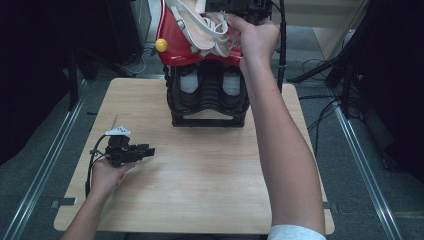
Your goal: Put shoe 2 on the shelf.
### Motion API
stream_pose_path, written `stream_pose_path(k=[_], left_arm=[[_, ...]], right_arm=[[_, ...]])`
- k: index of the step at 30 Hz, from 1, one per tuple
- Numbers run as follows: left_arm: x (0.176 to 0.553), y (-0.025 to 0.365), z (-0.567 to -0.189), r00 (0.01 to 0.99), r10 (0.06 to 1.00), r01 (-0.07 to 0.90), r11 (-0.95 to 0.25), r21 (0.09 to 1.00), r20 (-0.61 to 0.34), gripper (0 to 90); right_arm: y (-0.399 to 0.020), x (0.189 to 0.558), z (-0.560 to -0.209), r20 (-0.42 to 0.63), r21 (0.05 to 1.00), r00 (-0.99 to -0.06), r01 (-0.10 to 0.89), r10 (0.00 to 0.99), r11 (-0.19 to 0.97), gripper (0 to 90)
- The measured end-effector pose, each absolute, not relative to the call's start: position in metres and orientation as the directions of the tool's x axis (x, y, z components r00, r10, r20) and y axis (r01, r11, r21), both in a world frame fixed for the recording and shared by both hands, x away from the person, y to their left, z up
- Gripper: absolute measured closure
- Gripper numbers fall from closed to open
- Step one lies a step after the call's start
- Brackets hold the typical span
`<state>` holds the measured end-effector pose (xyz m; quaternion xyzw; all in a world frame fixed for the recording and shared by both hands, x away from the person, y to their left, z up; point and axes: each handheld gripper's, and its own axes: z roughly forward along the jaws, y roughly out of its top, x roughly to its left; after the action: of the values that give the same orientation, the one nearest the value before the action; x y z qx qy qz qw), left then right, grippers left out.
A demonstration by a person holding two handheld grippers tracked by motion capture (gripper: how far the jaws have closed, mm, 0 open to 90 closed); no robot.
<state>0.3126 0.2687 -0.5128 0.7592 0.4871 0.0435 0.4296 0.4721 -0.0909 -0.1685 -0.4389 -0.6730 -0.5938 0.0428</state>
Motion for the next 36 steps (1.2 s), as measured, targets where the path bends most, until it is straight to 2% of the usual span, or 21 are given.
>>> stream_pose_path(k=[14,16,27,36], left_arm=[[0.313,0.271,-0.512,0.518,0.771,0.705,-0.139,0.695,-0.371,58.7],[0.313,0.271,-0.512,0.524,0.769,0.702,-0.148,0.696,-0.365,58.7],[0.312,0.27,-0.511,0.523,0.767,0.703,-0.142,0.697,-0.372,58.7],[0.313,0.269,-0.512,0.53,0.766,0.702,-0.156,0.695,-0.363,58.7]], right_arm=[[-0.102,0.496,-0.173,0.599,0.74,-0.396,0.606,0.696,-0.292,85.8],[-0.099,0.496,-0.174,0.568,0.759,-0.372,0.58,0.734,-0.294,85.7],[-0.066,0.497,-0.182,0.515,0.762,-0.292,0.586,0.806,-0.275,85.3],[-0.064,0.497,-0.182,0.478,0.785,-0.305,0.569,0.824,-0.245,84.5]])
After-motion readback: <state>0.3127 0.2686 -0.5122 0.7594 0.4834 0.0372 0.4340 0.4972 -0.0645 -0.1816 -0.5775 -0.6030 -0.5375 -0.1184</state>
